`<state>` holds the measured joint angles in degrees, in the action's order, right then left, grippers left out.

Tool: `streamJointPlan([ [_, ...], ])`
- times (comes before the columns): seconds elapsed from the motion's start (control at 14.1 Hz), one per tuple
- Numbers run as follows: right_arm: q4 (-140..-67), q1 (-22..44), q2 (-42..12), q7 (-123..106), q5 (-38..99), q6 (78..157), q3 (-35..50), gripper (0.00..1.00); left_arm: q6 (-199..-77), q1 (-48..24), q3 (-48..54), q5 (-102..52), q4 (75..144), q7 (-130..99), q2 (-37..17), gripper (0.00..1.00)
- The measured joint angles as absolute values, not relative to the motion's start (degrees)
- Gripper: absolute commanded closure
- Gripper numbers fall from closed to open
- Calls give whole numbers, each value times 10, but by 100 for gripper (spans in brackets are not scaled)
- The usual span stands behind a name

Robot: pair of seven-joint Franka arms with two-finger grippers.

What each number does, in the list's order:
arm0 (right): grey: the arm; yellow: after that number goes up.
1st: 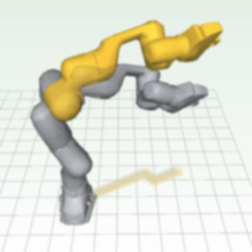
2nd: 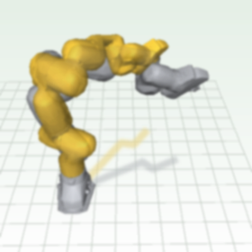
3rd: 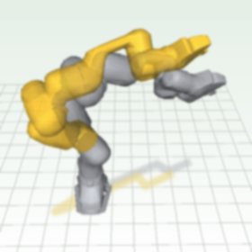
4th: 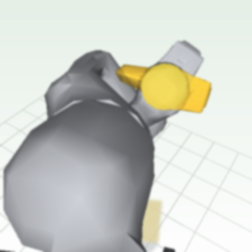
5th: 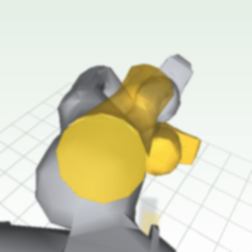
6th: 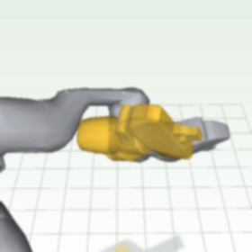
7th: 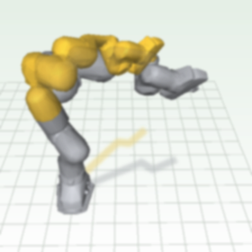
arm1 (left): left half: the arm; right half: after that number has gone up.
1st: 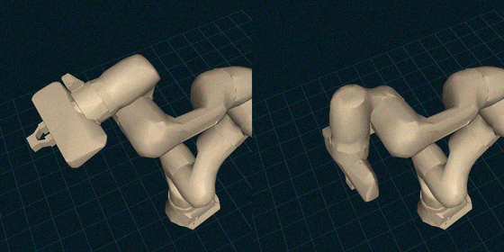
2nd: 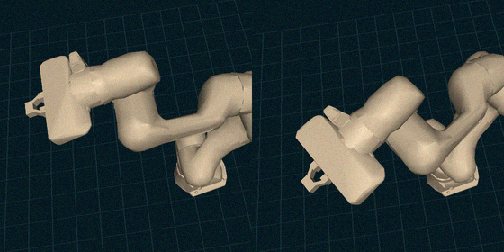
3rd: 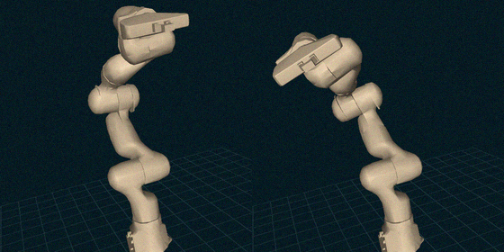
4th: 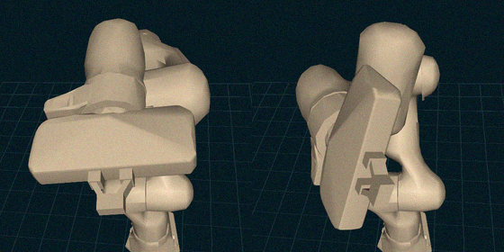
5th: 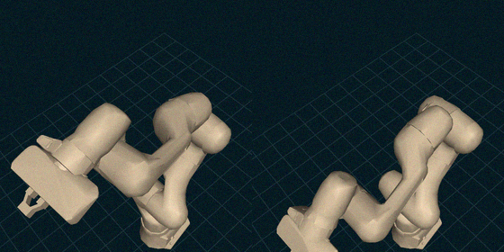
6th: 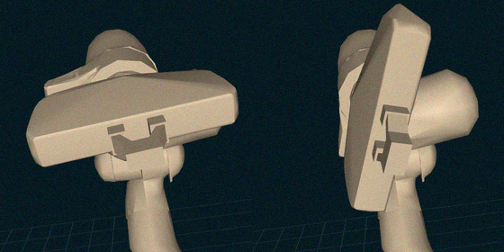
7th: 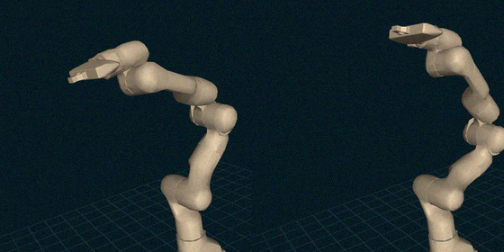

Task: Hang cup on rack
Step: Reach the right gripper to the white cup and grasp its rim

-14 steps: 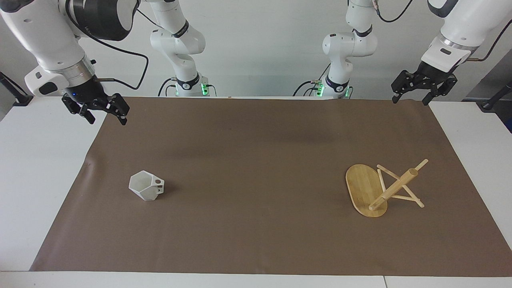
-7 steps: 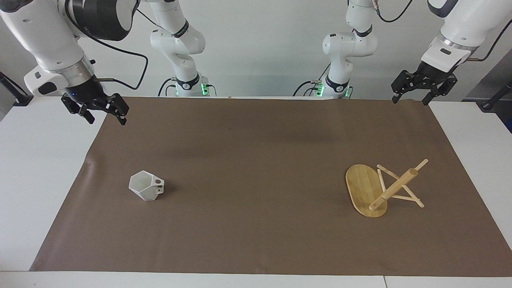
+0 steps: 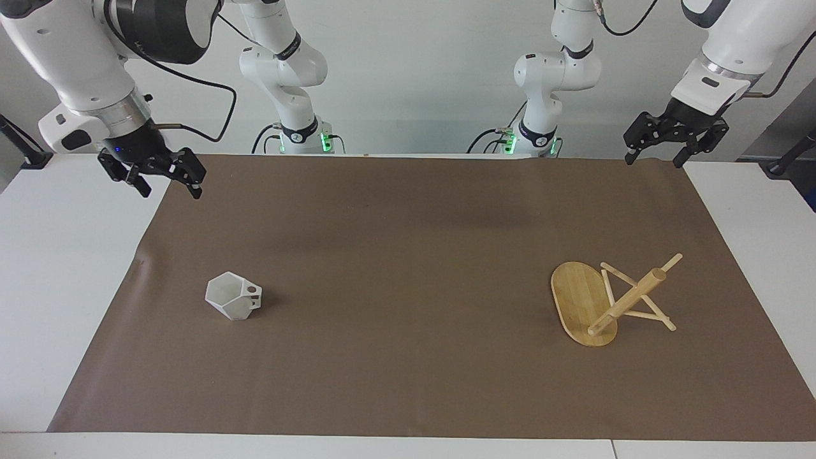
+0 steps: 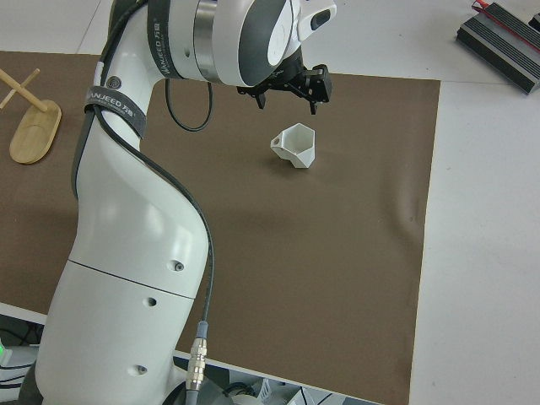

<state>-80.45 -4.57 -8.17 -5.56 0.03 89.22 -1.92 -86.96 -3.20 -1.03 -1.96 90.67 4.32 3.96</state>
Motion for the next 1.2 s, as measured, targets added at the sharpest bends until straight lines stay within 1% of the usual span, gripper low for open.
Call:
streamJointPlan([
  [0.07, -809, -46, -81, -65, 0, 903, -19, 0, -870, -32, -10, -20, 907, 43, 40, 0],
  [0.14, -822, -46, -79, -73, 0, 932, -19, 0, -870, -32, -10, -20, 907, 43, 40, 0],
  [0.35, -911, -46, -76, -114, 3, 1060, -19, 0, -870, -32, -10, -20, 907, 43, 40, 0],
  [0.5, -961, -46, -93, -118, 20, 1132, -20, 0, -870, -32, -10, -20, 907, 43, 40, 0],
  [0.57, -971, -47, -106, -118, 27, 1153, -20, 0, -870, -32, -10, -20, 907, 43, 40, 0],
  [0.71, -976, -48, -129, -118, 34, 1167, -21, 0, -870, -32, -10, -20, 907, 43, 40, 0],
  [0.92, -979, -49, -144, -118, 34, 1186, -22, 0, -870, -32, -10, -20, 907, 43, 40, 0],
  [1.2, -1006, -49, -162, -118, 34, 1255, -26, 0, -870, -32, -10, -20, 907, 43, 40, 0],
])
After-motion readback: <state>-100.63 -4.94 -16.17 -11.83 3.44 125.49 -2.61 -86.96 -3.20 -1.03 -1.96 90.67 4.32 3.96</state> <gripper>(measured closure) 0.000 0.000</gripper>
